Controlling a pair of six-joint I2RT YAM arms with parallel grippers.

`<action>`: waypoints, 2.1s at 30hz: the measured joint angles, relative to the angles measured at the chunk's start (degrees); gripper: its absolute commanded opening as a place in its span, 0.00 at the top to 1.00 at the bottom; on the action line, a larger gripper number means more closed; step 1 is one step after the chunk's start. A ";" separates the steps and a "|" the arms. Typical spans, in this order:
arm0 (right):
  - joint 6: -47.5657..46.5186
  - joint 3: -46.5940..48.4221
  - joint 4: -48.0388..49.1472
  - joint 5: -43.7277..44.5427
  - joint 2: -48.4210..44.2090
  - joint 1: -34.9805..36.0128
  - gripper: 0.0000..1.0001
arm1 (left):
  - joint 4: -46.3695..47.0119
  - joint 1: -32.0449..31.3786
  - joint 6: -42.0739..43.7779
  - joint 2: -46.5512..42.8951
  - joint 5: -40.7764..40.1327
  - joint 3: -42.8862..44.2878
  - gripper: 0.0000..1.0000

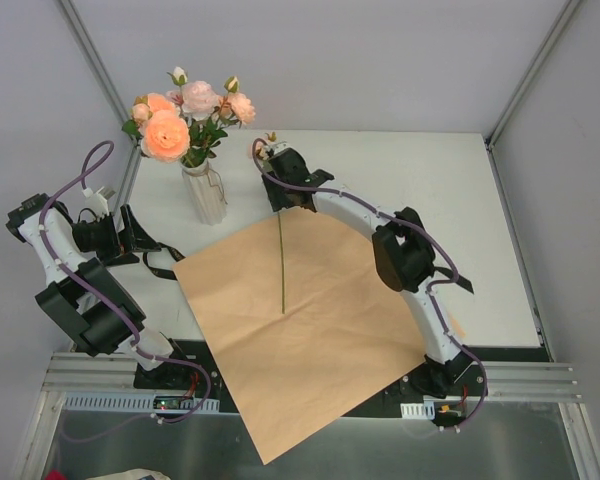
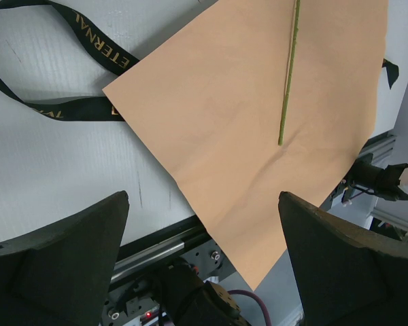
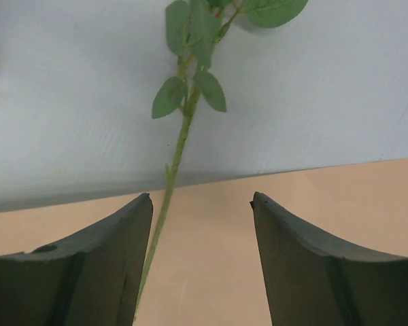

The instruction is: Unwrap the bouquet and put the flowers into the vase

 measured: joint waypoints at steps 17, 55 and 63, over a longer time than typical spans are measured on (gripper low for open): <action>7.17 9.86 -1.84 -6.29 11.28 -3.74 0.40 | 0.02 0.00 -0.02 0.26 -0.09 0.00 0.08; 11.96 17.49 -15.78 -0.85 15.54 -0.13 0.85 | -0.98 0.00 1.09 0.07 -0.13 -0.28 0.08; 13.16 13.46 -11.43 -2.54 13.42 -1.77 0.99 | -1.25 0.00 1.29 0.04 -0.13 -0.28 0.08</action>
